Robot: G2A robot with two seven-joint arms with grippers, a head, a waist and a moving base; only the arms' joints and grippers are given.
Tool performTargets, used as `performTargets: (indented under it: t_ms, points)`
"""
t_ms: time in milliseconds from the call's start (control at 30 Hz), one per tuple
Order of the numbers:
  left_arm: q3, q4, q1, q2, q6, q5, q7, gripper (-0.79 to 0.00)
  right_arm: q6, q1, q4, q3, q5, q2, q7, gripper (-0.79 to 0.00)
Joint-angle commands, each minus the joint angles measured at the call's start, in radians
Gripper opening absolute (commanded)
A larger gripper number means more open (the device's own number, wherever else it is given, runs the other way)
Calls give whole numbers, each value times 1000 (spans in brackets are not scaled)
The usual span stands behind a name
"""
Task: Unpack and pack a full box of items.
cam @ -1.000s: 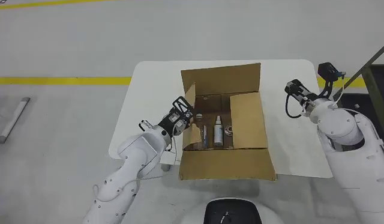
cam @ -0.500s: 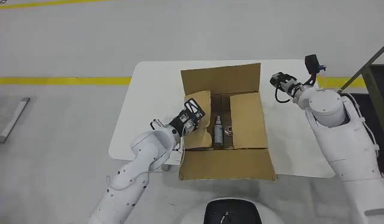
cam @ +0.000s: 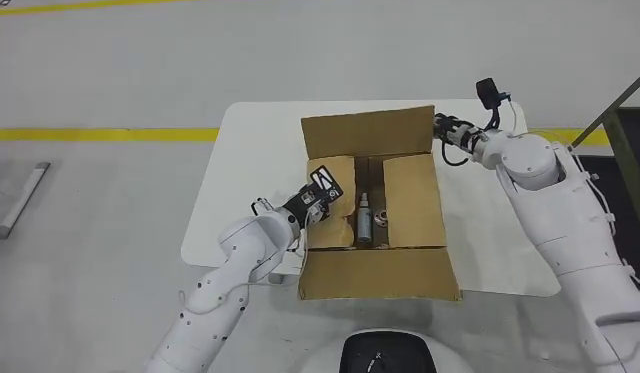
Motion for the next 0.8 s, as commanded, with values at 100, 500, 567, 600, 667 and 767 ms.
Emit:
performTargets:
  t_ms: [100, 500, 567, 600, 667, 767]
  points:
    - [-7, 0, 5, -2, -4, 5, -1, -785, -81, -18, -20, 14, 26, 7, 31, -785]
    - [-38, -12, 14, -5, -6, 31, -4, -102, -229, -129, -191, 62, -56, 41, 58, -785]
    - [-52, -22, 21, -3, -8, 35, -8, 0, -257, -151, -221, 68, -72, 46, 63, -785]
    - [-61, -30, 25, -1, -9, 33, -14, 0, -266, -160, -235, 71, -75, 49, 68, -785]
    - [-81, -47, 37, 2, -19, 25, -19, 0, -283, -177, -261, 76, -92, 54, 72, -785]
    - [-122, -73, 58, 10, -33, 29, -5, 0, -304, -203, -296, 83, -116, 60, 75, -785]
